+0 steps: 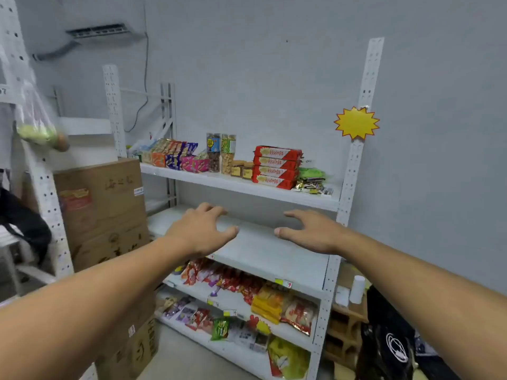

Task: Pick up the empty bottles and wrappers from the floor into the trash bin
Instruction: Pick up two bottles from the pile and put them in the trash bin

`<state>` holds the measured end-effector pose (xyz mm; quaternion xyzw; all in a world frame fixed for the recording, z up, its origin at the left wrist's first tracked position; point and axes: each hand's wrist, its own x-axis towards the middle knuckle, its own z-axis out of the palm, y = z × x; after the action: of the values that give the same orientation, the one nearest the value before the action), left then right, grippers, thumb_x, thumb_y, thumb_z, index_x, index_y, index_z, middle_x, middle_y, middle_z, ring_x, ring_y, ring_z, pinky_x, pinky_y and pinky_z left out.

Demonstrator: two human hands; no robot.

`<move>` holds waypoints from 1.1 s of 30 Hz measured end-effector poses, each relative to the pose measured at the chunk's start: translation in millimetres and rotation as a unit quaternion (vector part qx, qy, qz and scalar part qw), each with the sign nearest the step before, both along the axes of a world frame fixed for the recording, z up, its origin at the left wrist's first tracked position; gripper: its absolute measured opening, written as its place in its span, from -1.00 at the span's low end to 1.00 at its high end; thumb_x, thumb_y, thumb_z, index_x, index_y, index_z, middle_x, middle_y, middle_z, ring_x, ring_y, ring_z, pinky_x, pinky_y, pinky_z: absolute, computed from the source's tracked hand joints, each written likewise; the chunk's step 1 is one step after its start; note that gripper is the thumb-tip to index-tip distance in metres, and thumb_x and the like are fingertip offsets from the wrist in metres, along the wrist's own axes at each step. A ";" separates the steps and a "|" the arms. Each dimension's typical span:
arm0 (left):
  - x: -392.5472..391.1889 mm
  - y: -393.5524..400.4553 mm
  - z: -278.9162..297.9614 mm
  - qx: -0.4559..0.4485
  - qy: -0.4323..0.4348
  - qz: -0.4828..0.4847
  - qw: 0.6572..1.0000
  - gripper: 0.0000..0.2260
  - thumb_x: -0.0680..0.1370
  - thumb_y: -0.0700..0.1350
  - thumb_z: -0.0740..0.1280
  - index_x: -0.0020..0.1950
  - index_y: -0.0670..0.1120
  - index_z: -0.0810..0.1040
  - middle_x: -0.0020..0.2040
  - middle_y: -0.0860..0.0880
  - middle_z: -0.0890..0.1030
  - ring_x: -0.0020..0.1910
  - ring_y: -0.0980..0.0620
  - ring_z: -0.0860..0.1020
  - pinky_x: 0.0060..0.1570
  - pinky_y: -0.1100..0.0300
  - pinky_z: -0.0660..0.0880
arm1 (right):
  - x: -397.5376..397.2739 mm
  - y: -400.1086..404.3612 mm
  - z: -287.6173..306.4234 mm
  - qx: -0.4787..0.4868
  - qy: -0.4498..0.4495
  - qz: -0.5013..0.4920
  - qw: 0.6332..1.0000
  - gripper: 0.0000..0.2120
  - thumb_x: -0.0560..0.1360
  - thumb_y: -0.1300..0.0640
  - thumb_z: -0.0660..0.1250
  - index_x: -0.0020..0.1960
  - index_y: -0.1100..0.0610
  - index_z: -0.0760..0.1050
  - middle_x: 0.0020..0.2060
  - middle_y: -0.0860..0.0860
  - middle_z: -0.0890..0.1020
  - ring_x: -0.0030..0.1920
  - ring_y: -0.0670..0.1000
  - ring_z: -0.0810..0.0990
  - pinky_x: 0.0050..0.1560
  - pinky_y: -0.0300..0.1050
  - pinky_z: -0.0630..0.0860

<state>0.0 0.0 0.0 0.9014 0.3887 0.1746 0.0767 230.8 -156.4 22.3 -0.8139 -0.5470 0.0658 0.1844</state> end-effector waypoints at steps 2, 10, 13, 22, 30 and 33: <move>-9.9 5.1 -33.7 -0.015 0.028 0.018 0.999 -0.23 0.51 0.52 0.09 0.63 0.17 0.35 0.62 0.00 0.35 0.53 -0.18 0.39 0.41 -0.23 0.46 | -8.1 11.5 -28.3 -0.033 0.000 0.015 0.999 -0.16 0.54 -0.51 0.26 0.70 -0.16 0.28 0.69 0.06 0.32 0.66 0.17 0.33 0.58 0.14 0.34; -66.8 5.2 -194.5 -0.149 0.093 0.067 0.982 -0.23 0.47 0.54 0.10 0.61 0.22 0.35 0.61 0.00 0.35 0.53 -0.23 0.39 0.39 -0.21 0.45 | -64.6 27.9 -170.8 -0.152 0.040 0.052 0.986 -0.20 0.58 -0.44 0.29 0.70 -0.07 0.33 0.63 0.10 0.42 0.60 0.17 0.41 0.53 0.08 0.40; -90.9 -7.9 -241.2 -0.195 0.118 0.095 0.969 -0.21 0.47 0.55 0.10 0.63 0.22 0.33 0.63 -0.02 0.33 0.55 -0.26 0.36 0.46 -0.21 0.41 | -80.0 27.2 -218.7 -0.184 0.059 0.082 0.978 -0.25 0.59 -0.40 0.31 0.66 -0.04 0.39 0.60 0.07 0.50 0.57 0.13 0.47 0.48 0.03 0.42; -140.9 -86.4 -327.0 -0.289 0.146 0.221 0.920 -0.28 0.57 0.47 0.17 0.66 0.16 0.32 0.66 -0.02 0.32 0.59 -0.17 0.35 0.52 -0.10 0.36 | -93.3 22.3 -323.7 -0.288 0.113 0.172 0.935 -0.23 0.60 -0.43 0.29 0.69 -0.08 0.33 0.67 0.06 0.37 0.63 0.13 0.37 0.54 0.06 0.37; -153.4 -178.2 -379.5 -0.354 0.129 0.361 0.853 -0.32 0.58 0.43 0.24 0.64 0.15 0.37 0.64 -0.04 0.35 0.59 -0.21 0.34 0.51 -0.13 0.34 | -83.3 14.0 -395.5 -0.354 0.119 0.259 0.891 -0.23 0.58 -0.42 0.32 0.69 -0.12 0.33 0.64 0.11 0.37 0.61 0.14 0.39 0.54 0.02 0.34; -161.0 -211.8 -393.8 -0.377 0.104 0.399 0.829 -0.32 0.56 0.42 0.25 0.61 0.14 0.40 0.62 -0.04 0.37 0.55 -0.18 0.39 0.49 -0.14 0.39 | -87.8 8.7 -414.7 -0.374 0.114 0.285 0.875 -0.24 0.57 -0.41 0.34 0.68 -0.12 0.35 0.63 0.12 0.38 0.60 0.15 0.40 0.54 0.02 0.35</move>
<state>-161.0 -211.8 -393.8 0.5819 0.7557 -0.0649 0.2934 142.9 -147.7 -392.5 -0.6178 -0.6654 0.4071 -0.0993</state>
